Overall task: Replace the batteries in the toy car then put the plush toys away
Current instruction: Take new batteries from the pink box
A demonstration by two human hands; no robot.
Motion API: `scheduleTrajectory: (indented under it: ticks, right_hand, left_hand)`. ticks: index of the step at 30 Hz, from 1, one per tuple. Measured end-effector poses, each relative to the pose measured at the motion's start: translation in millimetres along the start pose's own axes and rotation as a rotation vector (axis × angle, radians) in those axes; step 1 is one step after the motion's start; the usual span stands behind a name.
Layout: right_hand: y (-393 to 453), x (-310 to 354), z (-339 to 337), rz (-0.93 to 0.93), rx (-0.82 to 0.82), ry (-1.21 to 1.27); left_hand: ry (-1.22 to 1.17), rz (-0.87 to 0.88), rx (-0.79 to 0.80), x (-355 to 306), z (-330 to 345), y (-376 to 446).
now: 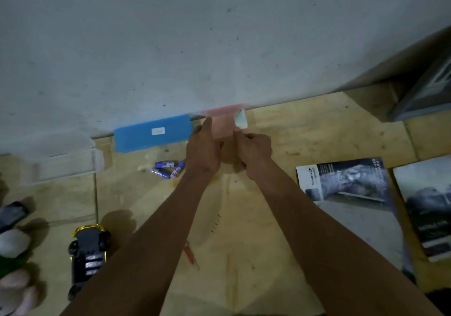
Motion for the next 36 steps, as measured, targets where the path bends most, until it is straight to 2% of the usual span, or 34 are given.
scheduleTrajectory:
  ticks: [3,7,10,21,26,30,32,34,36]
  right_hand:
    - [6,1,-1,0.077,0.011,0.038]
    - [3,5,4,0.23,0.11,0.167]
    - [0,6,4,0.275,0.163,0.202]
    - [-18,15,-12,0.103,0.273,0.118]
    - [-14,51,-19,0.074,0.311,0.129]
    - [-10,79,-23,-0.051,0.434,-0.106]
    - [-8,82,-22,-0.224,0.496,-0.33]
    - [0,80,-14,-0.477,0.455,-0.657]
    - [6,74,-2,-0.656,0.392,-0.864]
  left_hand:
    - [0.028,-0.006,-0.034,2,4,7]
    - [0.062,0.03,-0.019,7,8,9]
    - [0.027,0.04,-0.008,8,6,9]
    - [-0.107,-0.047,0.017,4,2,7]
    - [-0.125,-0.138,-0.087,4,4,2]
    - [-0.043,-0.082,-0.018,8,4,6]
    - [-0.041,-0.063,0.045,8,1,10]
    - [-0.018,-0.045,0.084,7,-1,14]
    - [-0.004,-0.024,0.089,6,-4,16]
Point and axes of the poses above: each hand's wrist, its own y-axis towards the middle knuckle, its own z-axis out of the palm, x = y × z, the point moved 2 cm from there along y, towards the middle knuckle, and after that the axes turned 7 degrees about z, right-handed, at the moved point
